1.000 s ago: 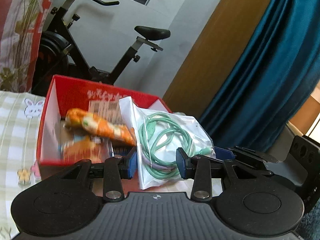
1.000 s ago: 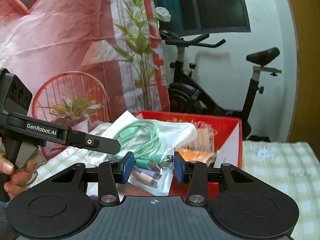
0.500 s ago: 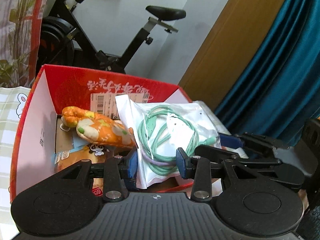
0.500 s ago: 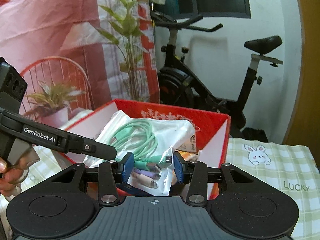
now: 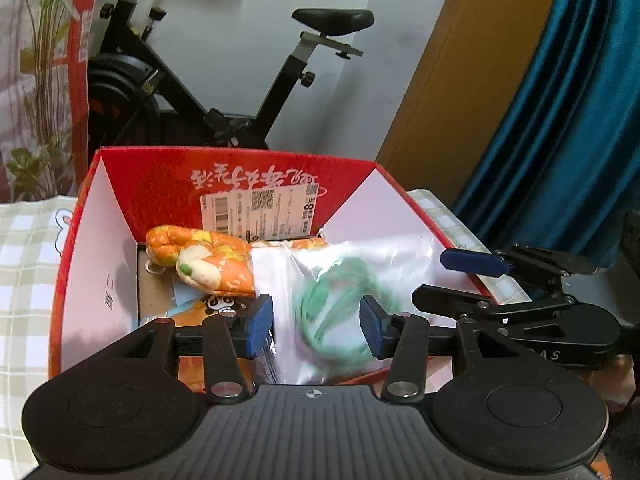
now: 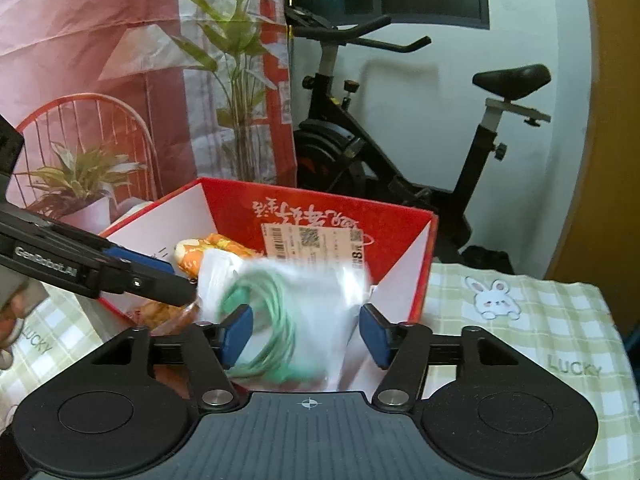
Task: Organize soft objects
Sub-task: 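Carry the cable bag into the red box and open both grippers, then move both grippers to the black eye mask and close on it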
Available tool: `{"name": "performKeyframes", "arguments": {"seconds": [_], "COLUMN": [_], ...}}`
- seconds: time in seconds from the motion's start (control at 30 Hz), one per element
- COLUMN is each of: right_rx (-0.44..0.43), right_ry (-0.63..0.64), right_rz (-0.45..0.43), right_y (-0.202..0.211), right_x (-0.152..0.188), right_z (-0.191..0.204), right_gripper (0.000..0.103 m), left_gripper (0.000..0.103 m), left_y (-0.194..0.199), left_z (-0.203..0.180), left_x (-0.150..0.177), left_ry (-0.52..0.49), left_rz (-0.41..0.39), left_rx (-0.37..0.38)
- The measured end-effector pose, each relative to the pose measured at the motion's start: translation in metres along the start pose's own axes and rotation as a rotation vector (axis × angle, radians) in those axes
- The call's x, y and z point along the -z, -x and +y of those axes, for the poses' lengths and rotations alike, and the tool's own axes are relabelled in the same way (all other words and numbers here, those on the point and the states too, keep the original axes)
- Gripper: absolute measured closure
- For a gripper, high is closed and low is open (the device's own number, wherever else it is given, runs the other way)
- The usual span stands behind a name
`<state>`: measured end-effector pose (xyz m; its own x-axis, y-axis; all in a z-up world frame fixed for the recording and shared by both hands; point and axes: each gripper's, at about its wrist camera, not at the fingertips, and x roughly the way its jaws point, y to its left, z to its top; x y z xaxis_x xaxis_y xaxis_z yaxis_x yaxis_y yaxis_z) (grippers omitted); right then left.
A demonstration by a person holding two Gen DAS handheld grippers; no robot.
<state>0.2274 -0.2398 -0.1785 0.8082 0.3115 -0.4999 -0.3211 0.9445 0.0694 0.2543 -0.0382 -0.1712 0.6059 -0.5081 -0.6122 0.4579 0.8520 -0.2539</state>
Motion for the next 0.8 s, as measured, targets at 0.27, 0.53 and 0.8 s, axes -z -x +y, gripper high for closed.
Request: {"name": "performKeyframes", "arguments": {"seconds": [0.27,0.53,0.8], "right_rx": [0.027,0.004,-0.052], "right_ry": [0.03,0.043,0.019], "right_rz": [-0.011,-0.028,-0.031], "right_y": [0.015,0.038,0.068], "right_x": [-0.004,-0.004,0.019], "right_z": [0.007,0.027,0.059], "right_gripper": [0.046,0.047,0.047], "left_gripper": [0.053,0.053,0.053], "left_y": [0.018,0.052,0.089], "left_z": [-0.003,-0.007,-0.011], "left_x": [0.002,0.016,0.061], "left_ry": [-0.012,-0.027,-0.018], "left_rz": [-0.029,-0.045,-0.027], "left_rx": [-0.021,-0.075,-0.086]}}
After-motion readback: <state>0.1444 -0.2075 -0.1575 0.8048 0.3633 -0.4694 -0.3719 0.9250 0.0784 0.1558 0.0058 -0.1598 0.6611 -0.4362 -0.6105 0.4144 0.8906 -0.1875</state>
